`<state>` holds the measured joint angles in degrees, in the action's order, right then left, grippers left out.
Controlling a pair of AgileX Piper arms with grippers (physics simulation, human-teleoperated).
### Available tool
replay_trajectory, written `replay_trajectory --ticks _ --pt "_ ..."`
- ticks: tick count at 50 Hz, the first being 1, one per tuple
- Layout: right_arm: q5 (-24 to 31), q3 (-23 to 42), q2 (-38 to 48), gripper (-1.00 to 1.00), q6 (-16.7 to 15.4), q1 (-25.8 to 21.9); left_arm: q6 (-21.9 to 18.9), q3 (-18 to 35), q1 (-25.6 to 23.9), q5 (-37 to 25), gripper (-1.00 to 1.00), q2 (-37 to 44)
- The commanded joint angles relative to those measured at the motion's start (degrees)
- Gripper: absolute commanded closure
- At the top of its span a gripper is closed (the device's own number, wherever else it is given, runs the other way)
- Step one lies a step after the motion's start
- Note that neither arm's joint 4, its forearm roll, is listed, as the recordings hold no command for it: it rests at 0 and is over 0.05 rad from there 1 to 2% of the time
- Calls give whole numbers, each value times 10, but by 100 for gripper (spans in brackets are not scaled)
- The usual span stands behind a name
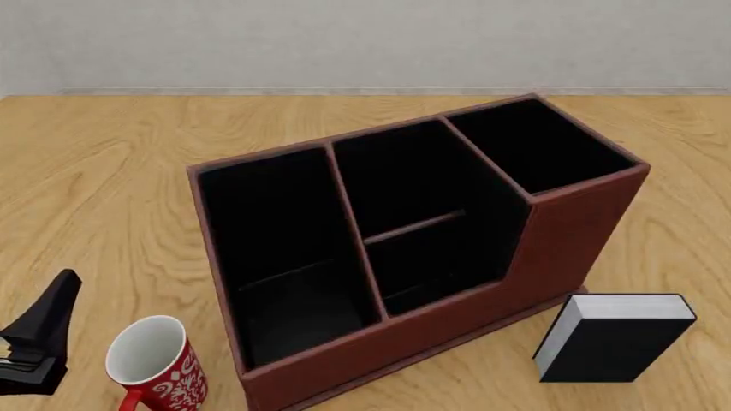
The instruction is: Pick up the book and place it in the right compartment of the caddy.
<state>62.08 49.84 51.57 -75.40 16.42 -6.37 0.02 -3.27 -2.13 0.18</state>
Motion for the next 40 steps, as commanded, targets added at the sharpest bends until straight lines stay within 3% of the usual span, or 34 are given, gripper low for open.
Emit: replay_trajectory --ticks 1,7,24,26,40 --pt "7 -9 2 -100 14 -16 -2 0 -4 -3 -100 0" --pt "25 -25 -3 -100 32 -29 -4 0 -5 -3 -100 0" --pt "-19 -90 2 -100 27 -34 -8 0 -7 -4 -100 -1" --pt "-22 -91 6 -100 41 -48 -7 0 -8 -5 -100 -1" --pt "-58 -104 22 -100 42 -62 -10 0 -8 -5 -100 0"
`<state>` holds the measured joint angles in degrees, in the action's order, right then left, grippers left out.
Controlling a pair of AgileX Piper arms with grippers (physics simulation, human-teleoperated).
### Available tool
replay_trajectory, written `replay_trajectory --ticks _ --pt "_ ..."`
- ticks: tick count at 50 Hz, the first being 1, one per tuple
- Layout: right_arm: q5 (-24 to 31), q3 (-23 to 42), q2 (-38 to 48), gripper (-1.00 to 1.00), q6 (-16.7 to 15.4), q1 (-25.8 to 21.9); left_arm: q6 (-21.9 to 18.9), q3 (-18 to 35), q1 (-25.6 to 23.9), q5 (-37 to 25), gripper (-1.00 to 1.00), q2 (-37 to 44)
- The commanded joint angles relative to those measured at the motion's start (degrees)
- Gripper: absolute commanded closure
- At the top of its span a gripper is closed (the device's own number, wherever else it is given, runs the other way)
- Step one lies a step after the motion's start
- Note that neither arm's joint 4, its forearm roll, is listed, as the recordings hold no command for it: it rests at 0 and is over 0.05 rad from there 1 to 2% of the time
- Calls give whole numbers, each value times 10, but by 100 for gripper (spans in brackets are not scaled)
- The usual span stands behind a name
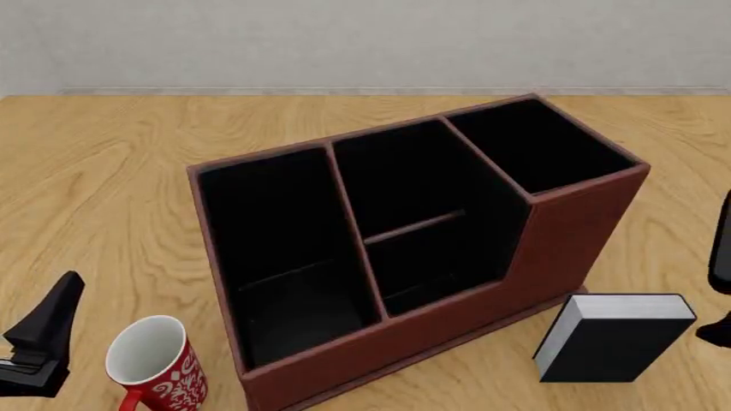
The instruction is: Pick up the book and place it in the right compartment of the caddy.
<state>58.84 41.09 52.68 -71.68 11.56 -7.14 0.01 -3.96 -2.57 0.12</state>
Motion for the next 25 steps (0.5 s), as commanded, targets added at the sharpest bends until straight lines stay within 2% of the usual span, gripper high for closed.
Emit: replay_trajectory --ticks 1,25 --pt "-26 -19 12 -100 6 -16 -1 0 -1 -1 -100 0" --pt "-62 -57 36 -100 54 -61 -4 0 2 -3 -100 0"
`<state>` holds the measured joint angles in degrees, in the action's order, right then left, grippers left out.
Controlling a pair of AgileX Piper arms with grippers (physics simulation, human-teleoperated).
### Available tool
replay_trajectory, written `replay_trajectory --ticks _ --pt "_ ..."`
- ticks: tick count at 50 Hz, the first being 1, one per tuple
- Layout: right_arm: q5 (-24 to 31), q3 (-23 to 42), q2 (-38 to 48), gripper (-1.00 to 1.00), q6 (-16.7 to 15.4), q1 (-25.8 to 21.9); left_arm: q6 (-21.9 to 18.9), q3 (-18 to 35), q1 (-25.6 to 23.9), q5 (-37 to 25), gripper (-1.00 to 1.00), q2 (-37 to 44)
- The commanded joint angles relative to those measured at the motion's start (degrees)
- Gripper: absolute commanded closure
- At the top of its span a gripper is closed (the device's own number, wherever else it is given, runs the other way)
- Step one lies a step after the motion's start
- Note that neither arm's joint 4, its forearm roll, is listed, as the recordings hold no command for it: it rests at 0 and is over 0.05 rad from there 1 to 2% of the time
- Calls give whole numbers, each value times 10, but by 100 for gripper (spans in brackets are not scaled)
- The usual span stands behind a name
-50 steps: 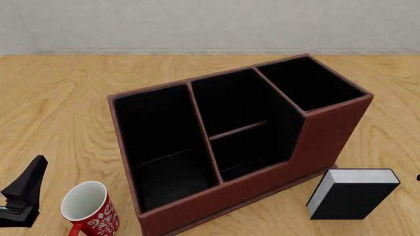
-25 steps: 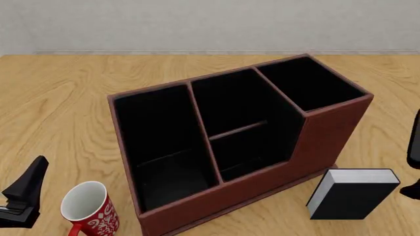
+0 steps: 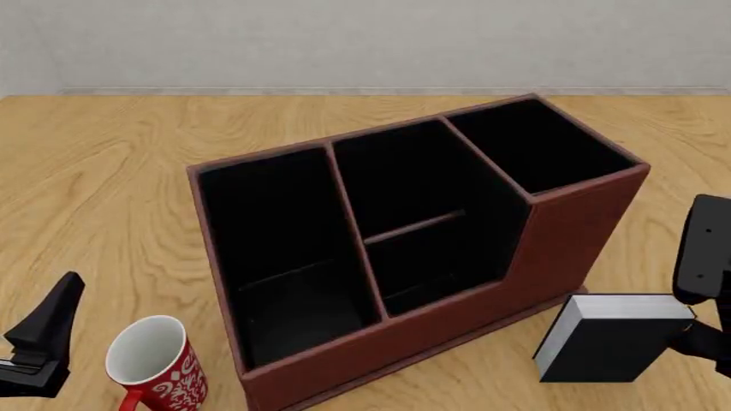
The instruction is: Pick up the book and place it in the right compartment of the caddy.
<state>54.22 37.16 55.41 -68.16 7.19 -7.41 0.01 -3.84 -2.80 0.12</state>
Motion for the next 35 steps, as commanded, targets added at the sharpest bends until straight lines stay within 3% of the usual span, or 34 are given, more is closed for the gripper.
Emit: replay_trajectory --ticks 1,27,28,35 --pt "-19 -18 11 -100 24 -20 -1 0 1 -1 -100 0" --pt "-25 -38 17 -100 58 -66 -4 0 2 -3 -100 0" --pt "-23 -39 14 100 56 -67 -4 0 2 -4 -100 0" --pt "3 -36 5 100 76 -87 -8 0 2 -5 -100 0"
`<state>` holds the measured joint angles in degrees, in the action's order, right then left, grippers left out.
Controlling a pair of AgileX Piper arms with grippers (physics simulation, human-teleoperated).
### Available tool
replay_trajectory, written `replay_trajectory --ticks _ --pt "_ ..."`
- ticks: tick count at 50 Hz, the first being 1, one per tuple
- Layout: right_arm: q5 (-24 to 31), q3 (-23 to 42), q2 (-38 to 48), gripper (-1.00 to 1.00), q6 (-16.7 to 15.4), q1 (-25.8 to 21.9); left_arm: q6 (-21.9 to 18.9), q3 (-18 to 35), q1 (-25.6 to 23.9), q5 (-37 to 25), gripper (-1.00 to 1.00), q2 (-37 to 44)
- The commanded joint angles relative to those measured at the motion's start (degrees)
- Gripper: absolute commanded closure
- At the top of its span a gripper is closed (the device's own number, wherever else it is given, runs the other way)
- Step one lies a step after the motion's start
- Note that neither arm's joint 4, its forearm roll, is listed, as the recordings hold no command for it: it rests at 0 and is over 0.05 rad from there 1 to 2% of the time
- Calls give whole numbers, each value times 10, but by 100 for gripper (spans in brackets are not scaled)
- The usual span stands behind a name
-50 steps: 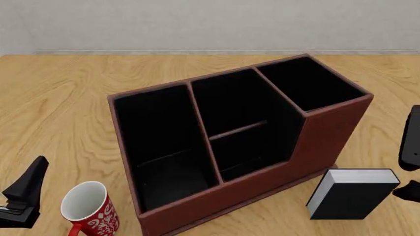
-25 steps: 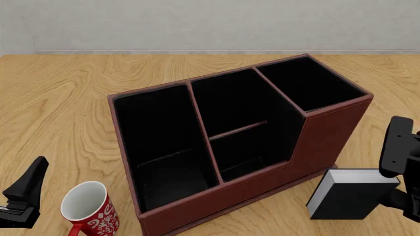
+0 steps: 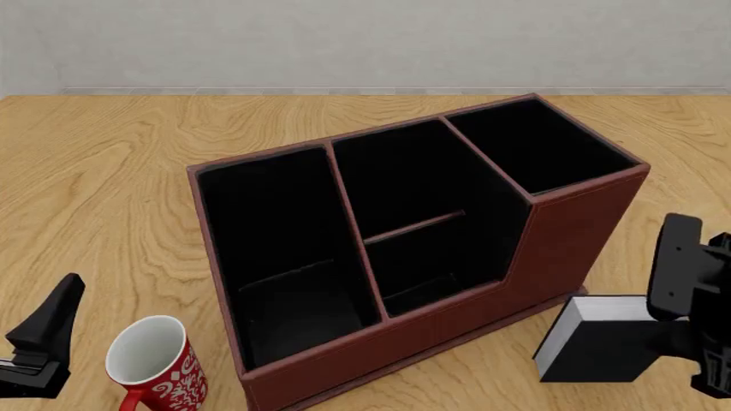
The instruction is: Pick up the book and place it in the right compartment of the caddy.
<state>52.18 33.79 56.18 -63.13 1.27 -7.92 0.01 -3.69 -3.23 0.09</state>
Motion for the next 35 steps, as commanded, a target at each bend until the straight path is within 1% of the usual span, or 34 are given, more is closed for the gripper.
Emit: replay_trajectory --ticks 1,3,11,12,16,18,23,24,26,29,30,32,33,35 --pt "23 -2 -3 100 26 -28 -3 0 0 -1 -100 0" --pt "35 -5 -7 100 36 -38 -2 0 -1 -2 -100 0" --pt "47 -16 -27 100 30 -41 -3 0 1 -3 -100 0" --pt "58 -24 -39 100 33 -54 -1 0 1 -2 -100 0" --pt "69 -32 -54 100 29 -60 -2 0 1 -3 -100 0" --pt "78 -34 -62 100 39 -77 -3 0 -1 -3 -100 0" --pt "96 -41 -81 100 37 -87 -4 0 -3 -3 -100 1" --pt "105 -40 -89 100 42 -96 -6 0 -4 -4 -100 1" --pt "108 -36 -89 100 44 -100 -5 0 -4 -4 -100 1" --pt "120 -42 -104 100 36 -99 -3 0 -4 -4 -100 0" --pt "129 -40 -108 100 45 -108 -3 0 -4 -5 -100 0" --pt "129 -37 -107 100 50 -112 -3 0 -4 -5 -100 0" --pt "135 -36 -109 100 62 -122 -3 0 -6 -4 -100 0" --pt "137 -38 -112 100 62 -119 -1 0 -6 -3 -100 1"
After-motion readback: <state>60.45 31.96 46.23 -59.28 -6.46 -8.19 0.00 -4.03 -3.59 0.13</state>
